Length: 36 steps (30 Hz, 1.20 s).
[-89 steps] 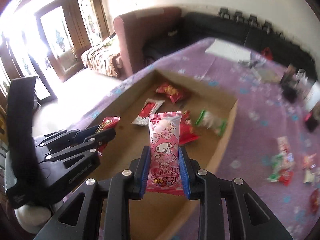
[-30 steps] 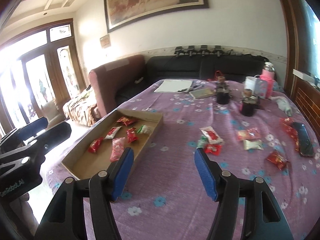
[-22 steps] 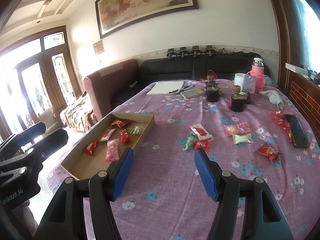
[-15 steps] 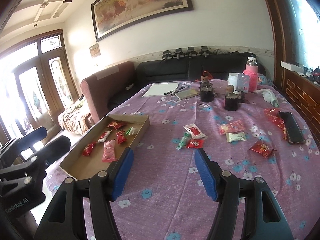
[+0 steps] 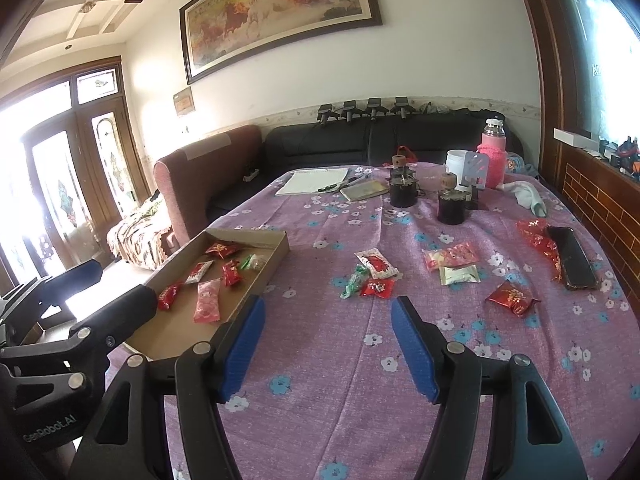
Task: Organize snacks
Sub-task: 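Move both tools back over the remaining snacks on the table, then grasp green-wrapped candy with left tool while right tool grasps red gold-print packet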
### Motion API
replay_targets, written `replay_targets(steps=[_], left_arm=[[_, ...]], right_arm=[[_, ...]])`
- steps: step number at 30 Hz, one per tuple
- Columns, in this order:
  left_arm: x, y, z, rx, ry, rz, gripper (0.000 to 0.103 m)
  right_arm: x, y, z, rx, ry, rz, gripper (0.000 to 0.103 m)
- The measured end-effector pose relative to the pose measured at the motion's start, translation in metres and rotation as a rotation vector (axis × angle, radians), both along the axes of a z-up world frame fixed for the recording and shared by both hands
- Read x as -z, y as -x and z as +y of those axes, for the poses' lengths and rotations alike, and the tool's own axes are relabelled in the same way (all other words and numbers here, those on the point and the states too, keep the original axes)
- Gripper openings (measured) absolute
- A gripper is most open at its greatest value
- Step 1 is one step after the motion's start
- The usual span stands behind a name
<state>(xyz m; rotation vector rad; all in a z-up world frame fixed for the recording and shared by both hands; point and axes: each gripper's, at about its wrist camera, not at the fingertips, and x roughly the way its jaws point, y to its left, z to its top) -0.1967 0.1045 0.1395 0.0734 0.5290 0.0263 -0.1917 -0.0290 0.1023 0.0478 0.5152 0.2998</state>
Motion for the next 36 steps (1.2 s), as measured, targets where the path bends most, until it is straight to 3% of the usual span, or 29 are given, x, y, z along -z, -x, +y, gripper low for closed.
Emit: replay_targets(steps=[5, 12, 18, 20, 23, 29, 35, 36], left_arm=[[0.003, -0.025, 0.013, 0.035, 0.092, 0.080, 0.078], [0.011, -0.081, 0.021, 0.093, 0.226, 0.194, 0.078], [0.031, -0.128, 0.010, 0.158, 0.353, 0.319, 0.078], [0.040, -0.143, 0.007, 0.164, 0.383, 0.363, 0.078], [0.050, -0.161, -0.001, 0.176, 0.394, 0.410, 0.078], [0.068, -0.198, -0.004, 0.162, 0.454, 0.478, 0.078], [0.096, -0.242, -0.017, 0.129, 0.417, 0.546, 0.077], [0.101, -0.248, -0.022, 0.132, 0.405, 0.557, 0.072]], right_arm=[[-0.002, -0.016, -0.041, 0.095, 0.003, 0.012, 0.071], [0.015, -0.061, -0.144, 0.287, -0.034, 0.115, 0.071], [0.042, -0.108, -0.213, 0.344, -0.177, 0.262, 0.071], [0.051, -0.122, -0.219, 0.343, -0.198, 0.293, 0.071], [0.067, -0.147, -0.212, 0.322, -0.152, 0.335, 0.071], [0.095, -0.190, -0.177, 0.262, 0.086, 0.335, 0.071], [0.112, -0.201, -0.170, 0.210, 0.094, 0.372, 0.069], [0.113, -0.200, -0.170, 0.211, 0.094, 0.368, 0.067]])
